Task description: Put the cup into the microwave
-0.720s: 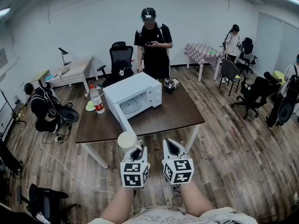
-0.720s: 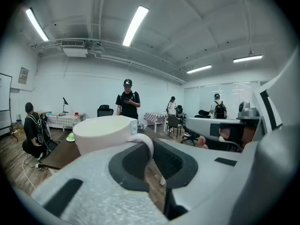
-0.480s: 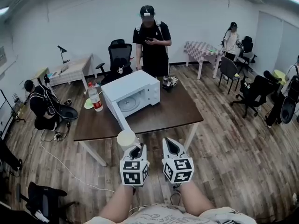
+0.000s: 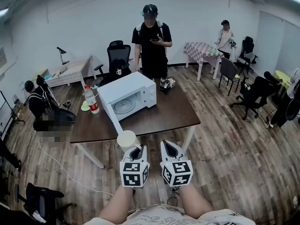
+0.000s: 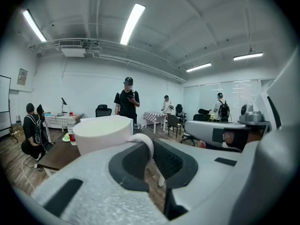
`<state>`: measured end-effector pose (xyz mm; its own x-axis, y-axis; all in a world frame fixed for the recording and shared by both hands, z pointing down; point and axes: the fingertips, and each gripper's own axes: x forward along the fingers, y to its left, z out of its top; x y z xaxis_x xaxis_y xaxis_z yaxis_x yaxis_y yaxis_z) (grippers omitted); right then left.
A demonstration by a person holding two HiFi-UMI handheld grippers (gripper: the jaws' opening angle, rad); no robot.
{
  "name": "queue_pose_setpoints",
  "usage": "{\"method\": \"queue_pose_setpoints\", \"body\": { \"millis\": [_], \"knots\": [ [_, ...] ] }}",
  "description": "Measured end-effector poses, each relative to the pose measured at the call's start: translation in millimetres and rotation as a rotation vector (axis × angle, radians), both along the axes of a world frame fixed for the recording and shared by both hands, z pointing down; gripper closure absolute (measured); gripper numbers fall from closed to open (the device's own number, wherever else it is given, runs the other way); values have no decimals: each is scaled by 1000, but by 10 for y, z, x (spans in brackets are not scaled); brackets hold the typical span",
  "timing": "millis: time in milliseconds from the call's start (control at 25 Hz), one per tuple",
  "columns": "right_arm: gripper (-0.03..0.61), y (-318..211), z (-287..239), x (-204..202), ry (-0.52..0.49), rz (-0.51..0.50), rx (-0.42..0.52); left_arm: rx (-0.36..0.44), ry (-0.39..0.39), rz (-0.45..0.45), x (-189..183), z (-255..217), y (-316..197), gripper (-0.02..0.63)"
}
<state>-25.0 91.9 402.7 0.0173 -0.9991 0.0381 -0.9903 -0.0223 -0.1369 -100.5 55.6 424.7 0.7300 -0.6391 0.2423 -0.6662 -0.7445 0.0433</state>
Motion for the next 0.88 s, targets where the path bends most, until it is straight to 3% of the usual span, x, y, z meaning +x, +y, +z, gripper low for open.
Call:
{"method": "queue_pose_setpoints", "body": {
  "millis": [480, 880],
  "knots": [
    [568, 60, 127, 384, -37, -7, -25, -10, -8, 5, 397, 97, 99, 577],
    [568, -269, 199, 534, -21, 15, -19, -6, 0, 20, 558, 195, -254, 577]
  ]
}}
